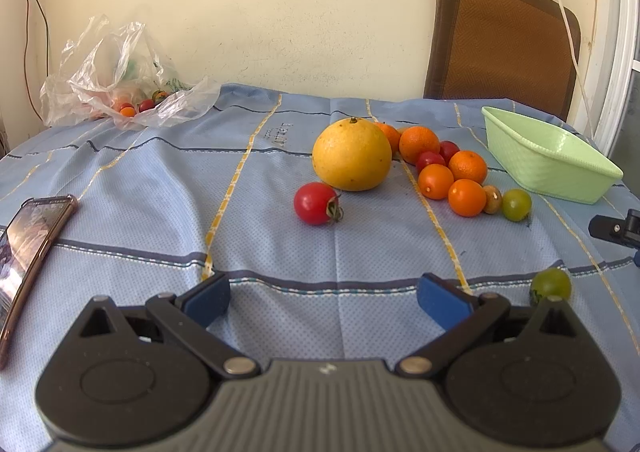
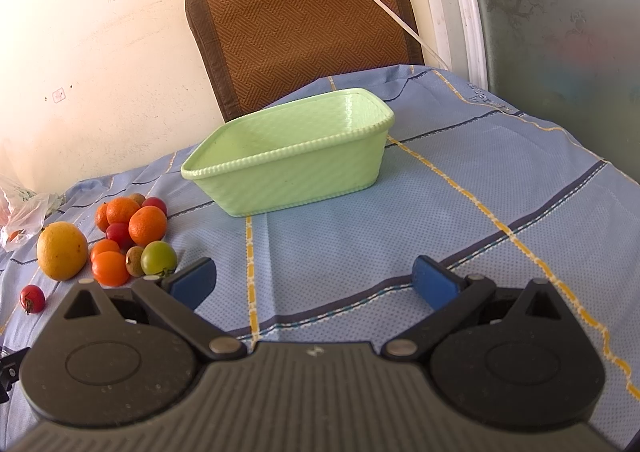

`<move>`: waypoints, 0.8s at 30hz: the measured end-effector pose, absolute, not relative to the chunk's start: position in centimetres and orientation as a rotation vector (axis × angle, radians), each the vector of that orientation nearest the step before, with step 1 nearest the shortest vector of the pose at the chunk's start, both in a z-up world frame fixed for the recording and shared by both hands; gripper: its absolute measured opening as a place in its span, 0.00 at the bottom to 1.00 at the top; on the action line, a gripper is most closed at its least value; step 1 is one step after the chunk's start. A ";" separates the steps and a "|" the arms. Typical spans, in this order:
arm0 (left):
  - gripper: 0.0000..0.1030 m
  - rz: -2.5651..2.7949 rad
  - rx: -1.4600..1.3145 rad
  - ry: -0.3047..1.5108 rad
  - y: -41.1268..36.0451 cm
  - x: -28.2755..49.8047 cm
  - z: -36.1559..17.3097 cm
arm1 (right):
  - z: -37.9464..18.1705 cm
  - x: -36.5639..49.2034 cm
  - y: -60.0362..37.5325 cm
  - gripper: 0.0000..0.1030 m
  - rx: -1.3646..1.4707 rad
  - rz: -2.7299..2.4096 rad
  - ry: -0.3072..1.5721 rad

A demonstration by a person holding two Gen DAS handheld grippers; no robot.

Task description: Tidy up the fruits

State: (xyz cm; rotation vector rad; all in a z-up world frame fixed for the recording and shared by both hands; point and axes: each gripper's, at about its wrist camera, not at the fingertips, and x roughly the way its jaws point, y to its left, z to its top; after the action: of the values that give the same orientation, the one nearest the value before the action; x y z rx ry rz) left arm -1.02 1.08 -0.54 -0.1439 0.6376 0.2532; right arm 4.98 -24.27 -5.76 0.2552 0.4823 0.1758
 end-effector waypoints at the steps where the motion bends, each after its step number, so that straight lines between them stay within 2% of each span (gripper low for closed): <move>1: 1.00 0.253 -0.145 0.637 1.1 -1.0 -0.5 | -5.8 5.0 -24.3 1.00 0.256 0.176 0.482; 24: 1.00 0.240 -0.162 0.619 1.3 -1.4 -0.4 | -5.7 4.8 -24.1 1.00 0.261 0.171 0.468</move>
State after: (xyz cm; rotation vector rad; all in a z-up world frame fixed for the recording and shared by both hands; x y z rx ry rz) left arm -1.36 1.33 -0.39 -0.1625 0.6186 0.2404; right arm 4.85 -24.10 -5.67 0.2607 0.4676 0.1712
